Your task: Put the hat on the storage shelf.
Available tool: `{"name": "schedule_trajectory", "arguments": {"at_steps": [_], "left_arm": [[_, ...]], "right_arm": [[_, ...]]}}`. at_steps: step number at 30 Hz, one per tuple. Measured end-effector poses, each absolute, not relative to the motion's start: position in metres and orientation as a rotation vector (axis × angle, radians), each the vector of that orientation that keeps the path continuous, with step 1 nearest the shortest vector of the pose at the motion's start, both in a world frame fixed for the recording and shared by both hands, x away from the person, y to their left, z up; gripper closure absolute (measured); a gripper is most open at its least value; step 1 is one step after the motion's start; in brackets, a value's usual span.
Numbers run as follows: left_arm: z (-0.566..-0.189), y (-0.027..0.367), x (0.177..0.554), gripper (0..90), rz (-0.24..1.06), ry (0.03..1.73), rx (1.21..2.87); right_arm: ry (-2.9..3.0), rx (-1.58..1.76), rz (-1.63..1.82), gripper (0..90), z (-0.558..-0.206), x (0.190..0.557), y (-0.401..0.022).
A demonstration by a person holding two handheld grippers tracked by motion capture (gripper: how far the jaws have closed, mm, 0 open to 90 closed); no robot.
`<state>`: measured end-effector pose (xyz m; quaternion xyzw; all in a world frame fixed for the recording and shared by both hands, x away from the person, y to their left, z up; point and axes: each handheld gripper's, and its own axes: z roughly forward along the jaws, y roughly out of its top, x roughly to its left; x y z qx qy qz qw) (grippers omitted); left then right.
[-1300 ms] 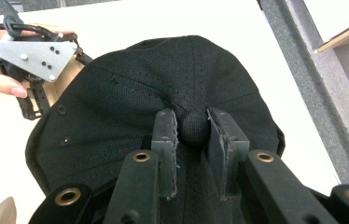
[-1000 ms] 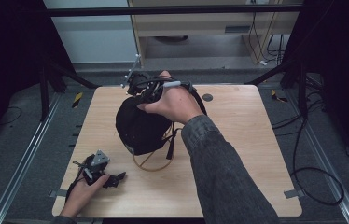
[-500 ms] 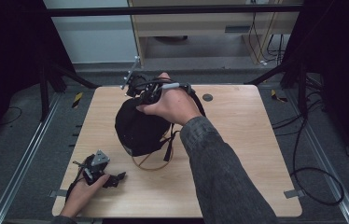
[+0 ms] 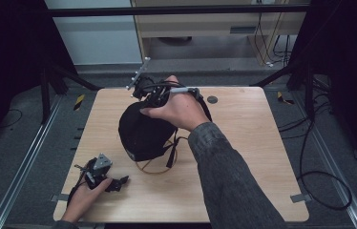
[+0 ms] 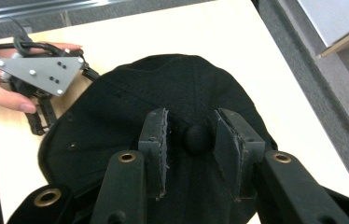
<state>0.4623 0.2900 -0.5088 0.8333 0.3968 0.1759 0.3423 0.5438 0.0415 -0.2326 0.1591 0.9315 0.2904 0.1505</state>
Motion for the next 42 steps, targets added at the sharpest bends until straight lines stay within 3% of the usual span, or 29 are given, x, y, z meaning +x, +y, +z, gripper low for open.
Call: {"name": "schedule_trajectory", "arguments": {"at_steps": [29,36,42], "left_arm": [[-0.509,0.29,0.462,0.0,0.458,1.031,2.167],[-0.509,0.29,0.462,0.0,0.457,1.03,2.17],[-0.509,0.29,0.462,0.0,0.457,1.031,2.167]], "right_arm": [[2.556,0.548,1.079,62.9,-0.225,0.523,-0.013],[2.528,0.585,1.078,57.4,-0.231,0.519,-0.03],[2.489,0.631,1.091,45.3,-0.233,0.516,-0.043]]}}
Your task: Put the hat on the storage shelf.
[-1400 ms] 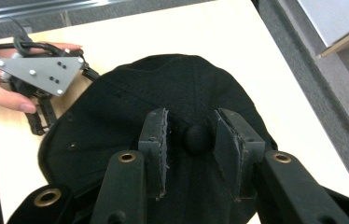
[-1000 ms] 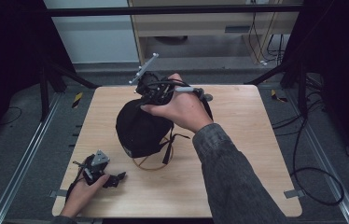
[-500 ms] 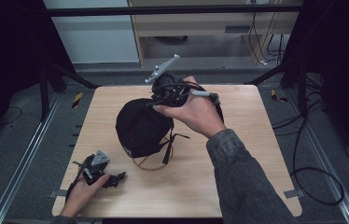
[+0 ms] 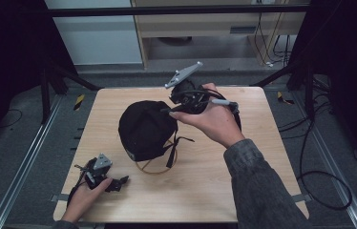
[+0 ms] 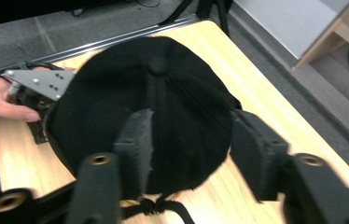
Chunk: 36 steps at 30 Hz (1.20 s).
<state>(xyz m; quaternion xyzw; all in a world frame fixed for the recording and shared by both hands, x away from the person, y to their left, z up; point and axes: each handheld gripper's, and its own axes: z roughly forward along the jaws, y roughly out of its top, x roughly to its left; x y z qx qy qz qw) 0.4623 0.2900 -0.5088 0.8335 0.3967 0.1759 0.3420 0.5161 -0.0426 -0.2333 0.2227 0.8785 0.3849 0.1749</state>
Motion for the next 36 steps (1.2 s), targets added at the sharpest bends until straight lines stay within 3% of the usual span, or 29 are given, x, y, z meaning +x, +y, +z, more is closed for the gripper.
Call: {"name": "schedule_trajectory", "arguments": {"at_steps": [1,6,12,25,36], "left_arm": [[-0.509,0.29,0.462,0.0,0.457,1.03,2.17],[-0.509,0.29,0.462,0.0,0.455,1.031,2.169],[-0.509,0.29,0.462,0.0,0.455,1.031,2.168],[-0.509,0.29,0.462,0.0,0.456,1.031,2.166],[-0.509,0.29,0.462,0.0,0.456,1.031,2.166]], "right_arm": [[2.469,0.656,1.082,37.2,-0.236,0.515,-0.048],[2.419,0.71,1.072,20.5,-0.241,0.512,-0.063],[2.367,0.749,1.055,8.8,-0.243,0.506,-0.077],[2.346,0.769,0.996,5.5,-0.255,0.492,-0.117],[2.313,0.827,0.923,11.2,-0.271,0.485,-0.15]]}}
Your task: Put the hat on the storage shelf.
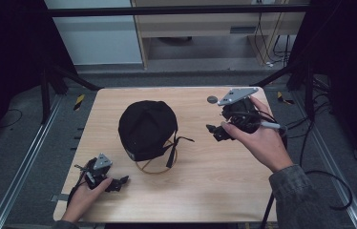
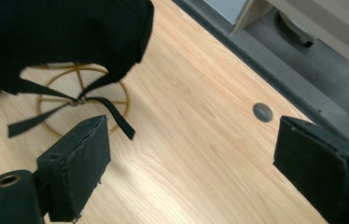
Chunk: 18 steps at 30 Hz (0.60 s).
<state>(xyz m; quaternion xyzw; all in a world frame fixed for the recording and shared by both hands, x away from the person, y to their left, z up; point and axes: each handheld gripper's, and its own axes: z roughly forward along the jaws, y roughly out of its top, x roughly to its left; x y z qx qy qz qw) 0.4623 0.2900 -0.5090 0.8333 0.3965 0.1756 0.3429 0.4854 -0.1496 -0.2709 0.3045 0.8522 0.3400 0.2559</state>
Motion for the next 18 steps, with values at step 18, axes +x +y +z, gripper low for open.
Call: {"name": "schedule_trajectory", "arguments": {"at_steps": [18], "left_arm": [[-0.509,0.29,0.462,0.0,0.454,1.031,2.168]], "right_arm": [[2.265,0.951,0.923,12.1,-0.331,0.476,-0.188]]}}
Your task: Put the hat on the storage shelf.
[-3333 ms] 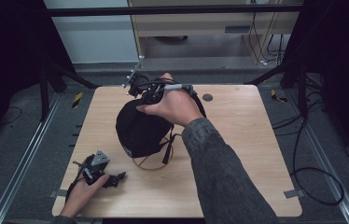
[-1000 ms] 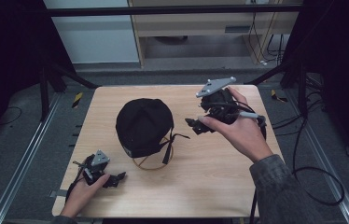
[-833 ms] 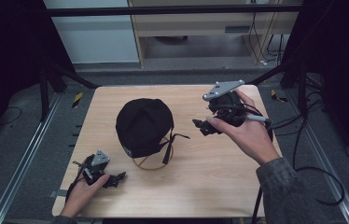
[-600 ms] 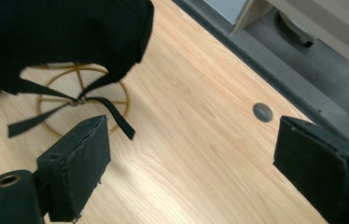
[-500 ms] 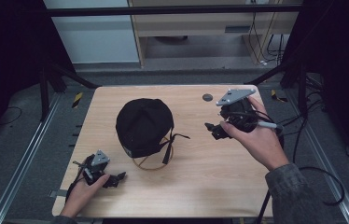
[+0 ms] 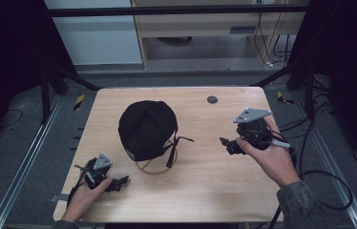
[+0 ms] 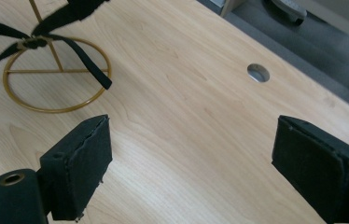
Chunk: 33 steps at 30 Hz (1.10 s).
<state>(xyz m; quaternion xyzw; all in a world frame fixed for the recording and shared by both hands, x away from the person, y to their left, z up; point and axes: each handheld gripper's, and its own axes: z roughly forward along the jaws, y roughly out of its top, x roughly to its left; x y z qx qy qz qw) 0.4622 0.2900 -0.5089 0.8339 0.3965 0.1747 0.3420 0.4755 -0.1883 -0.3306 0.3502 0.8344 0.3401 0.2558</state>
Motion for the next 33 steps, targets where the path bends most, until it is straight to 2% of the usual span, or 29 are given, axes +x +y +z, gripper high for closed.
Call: {"name": "schedule_trajectory", "arguments": {"at_steps": [22,33], "left_arm": [[-0.509,0.29,0.462,0.0,0.455,1.031,2.168],[-0.509,0.29,0.462,0.0,0.455,1.031,2.168]], "right_arm": [[2.344,1.157,0.93,12.0,-0.437,0.481,-0.204],[2.349,1.274,0.927,11.5,-0.475,0.486,-0.205]]}}
